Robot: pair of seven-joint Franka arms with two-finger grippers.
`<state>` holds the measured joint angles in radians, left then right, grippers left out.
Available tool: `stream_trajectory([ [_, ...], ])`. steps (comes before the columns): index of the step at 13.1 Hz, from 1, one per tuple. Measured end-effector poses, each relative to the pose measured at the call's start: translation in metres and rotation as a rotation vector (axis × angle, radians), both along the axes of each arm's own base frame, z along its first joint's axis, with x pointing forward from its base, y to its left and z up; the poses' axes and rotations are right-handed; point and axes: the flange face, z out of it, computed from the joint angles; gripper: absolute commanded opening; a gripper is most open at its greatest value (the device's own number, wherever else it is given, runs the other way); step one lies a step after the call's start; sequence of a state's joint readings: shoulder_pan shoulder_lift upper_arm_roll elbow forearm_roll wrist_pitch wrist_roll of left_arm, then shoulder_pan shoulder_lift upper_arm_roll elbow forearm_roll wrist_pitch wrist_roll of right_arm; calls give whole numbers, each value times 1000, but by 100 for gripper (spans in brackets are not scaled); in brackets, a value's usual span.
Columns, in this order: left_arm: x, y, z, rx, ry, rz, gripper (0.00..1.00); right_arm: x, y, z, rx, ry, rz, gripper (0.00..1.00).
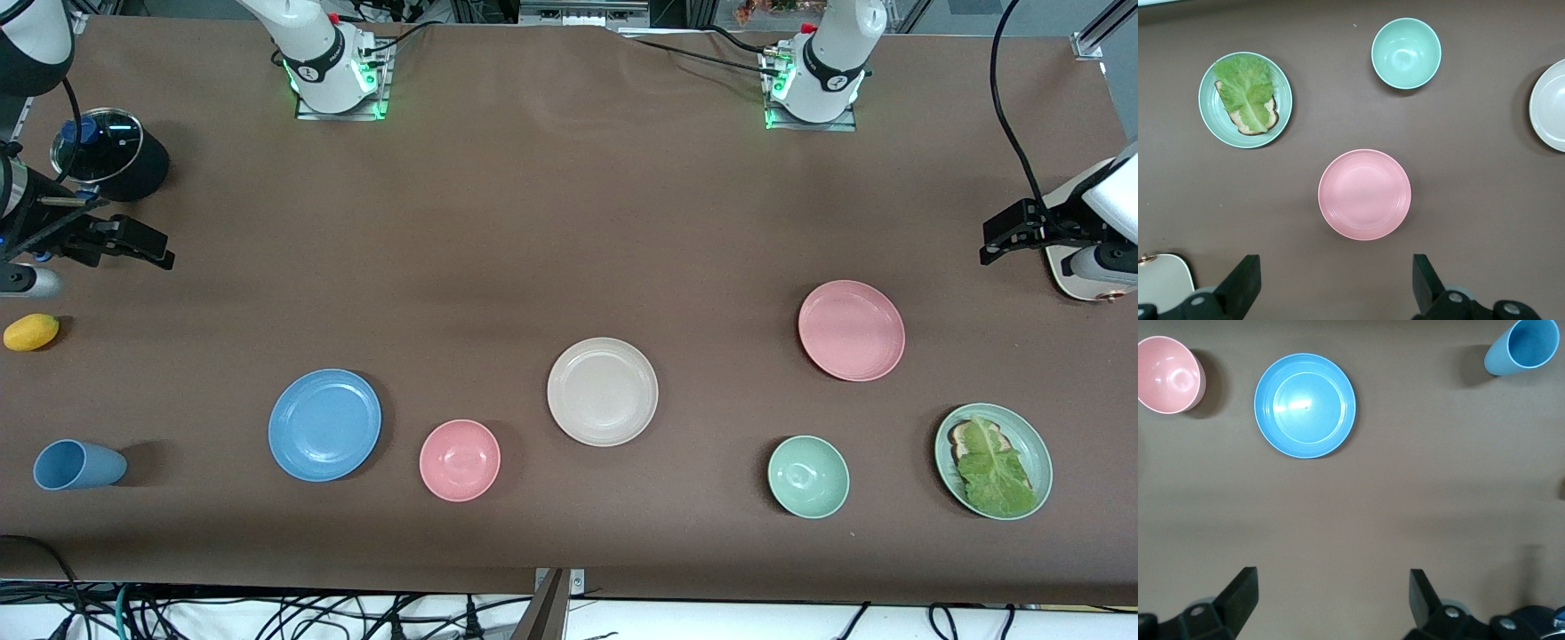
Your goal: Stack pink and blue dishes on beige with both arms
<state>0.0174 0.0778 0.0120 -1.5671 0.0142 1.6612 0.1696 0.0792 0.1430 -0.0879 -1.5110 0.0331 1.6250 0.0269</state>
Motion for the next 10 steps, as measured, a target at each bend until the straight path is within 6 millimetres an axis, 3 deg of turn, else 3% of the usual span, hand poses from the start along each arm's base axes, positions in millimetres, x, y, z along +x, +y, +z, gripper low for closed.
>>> stream_trajectory([
  [4, 3, 0, -9, 0, 19, -1, 100, 0, 0, 0, 0, 0, 0, 100],
  [10, 22, 9, -67, -2, 118, 14, 100, 0, -1, 0, 0, 1, -2, 100],
])
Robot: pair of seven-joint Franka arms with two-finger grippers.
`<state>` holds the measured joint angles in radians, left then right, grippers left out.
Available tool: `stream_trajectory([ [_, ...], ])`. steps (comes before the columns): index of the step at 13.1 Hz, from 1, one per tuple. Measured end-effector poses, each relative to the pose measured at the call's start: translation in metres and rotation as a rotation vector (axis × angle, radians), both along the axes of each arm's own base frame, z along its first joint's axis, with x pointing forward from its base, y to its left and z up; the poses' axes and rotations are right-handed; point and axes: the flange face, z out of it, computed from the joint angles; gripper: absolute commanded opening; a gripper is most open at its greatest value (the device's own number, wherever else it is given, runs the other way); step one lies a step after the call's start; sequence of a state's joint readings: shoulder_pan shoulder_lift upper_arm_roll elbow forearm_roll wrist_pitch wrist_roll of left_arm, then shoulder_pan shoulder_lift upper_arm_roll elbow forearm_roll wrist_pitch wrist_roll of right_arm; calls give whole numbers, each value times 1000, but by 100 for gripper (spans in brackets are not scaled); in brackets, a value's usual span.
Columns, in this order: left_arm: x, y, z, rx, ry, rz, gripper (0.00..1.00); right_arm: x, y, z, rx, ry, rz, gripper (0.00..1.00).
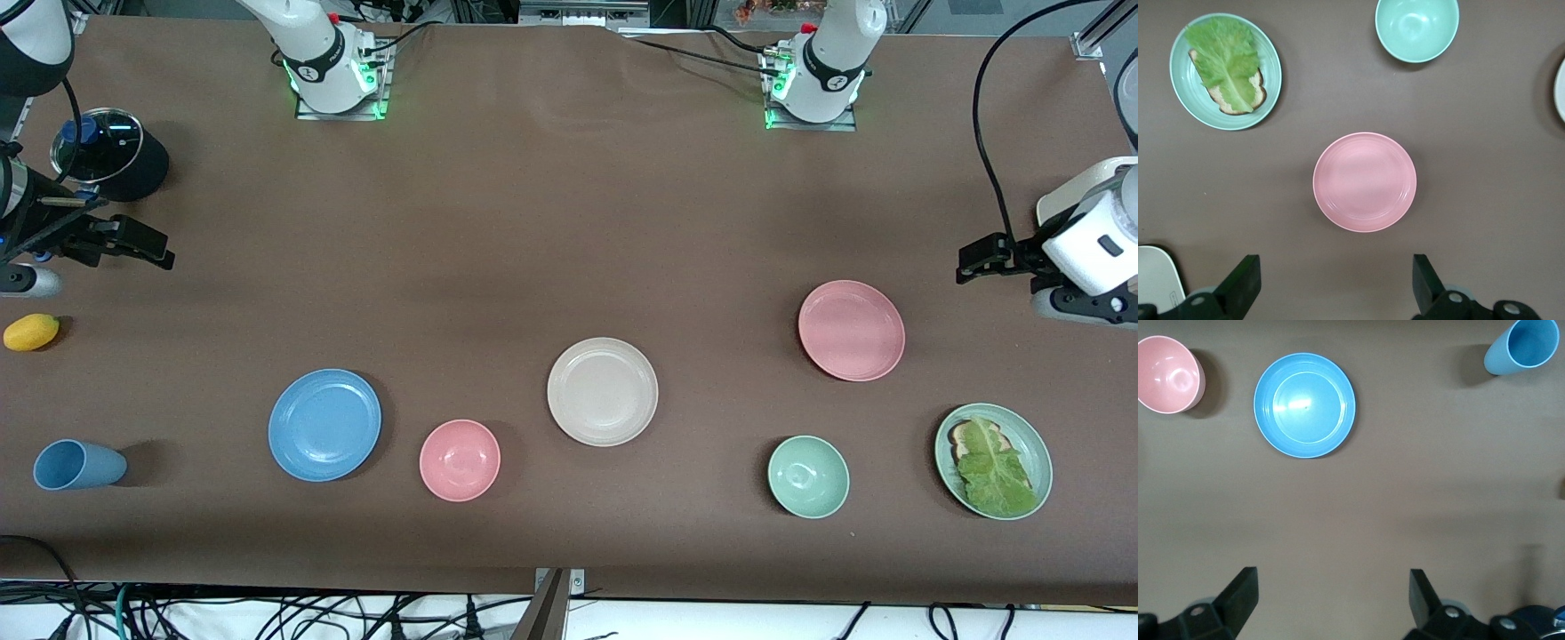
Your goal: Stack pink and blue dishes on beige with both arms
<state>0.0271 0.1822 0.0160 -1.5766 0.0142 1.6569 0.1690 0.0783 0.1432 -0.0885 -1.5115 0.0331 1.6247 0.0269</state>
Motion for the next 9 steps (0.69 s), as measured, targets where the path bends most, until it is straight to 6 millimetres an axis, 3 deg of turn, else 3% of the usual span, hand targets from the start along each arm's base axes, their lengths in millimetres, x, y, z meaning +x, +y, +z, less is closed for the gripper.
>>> stream_trajectory([
  [4, 17, 39, -76, -5, 115, 59, 100, 2, 0, -5, -1, 9, -1, 100],
  [7, 32, 47, -163, -11, 213, 69, 100, 2, 0, -6, -1, 9, -1, 100],
  [9, 40, 61, -209, -13, 219, 86, 100, 3, -1, -7, -1, 5, -1, 100],
])
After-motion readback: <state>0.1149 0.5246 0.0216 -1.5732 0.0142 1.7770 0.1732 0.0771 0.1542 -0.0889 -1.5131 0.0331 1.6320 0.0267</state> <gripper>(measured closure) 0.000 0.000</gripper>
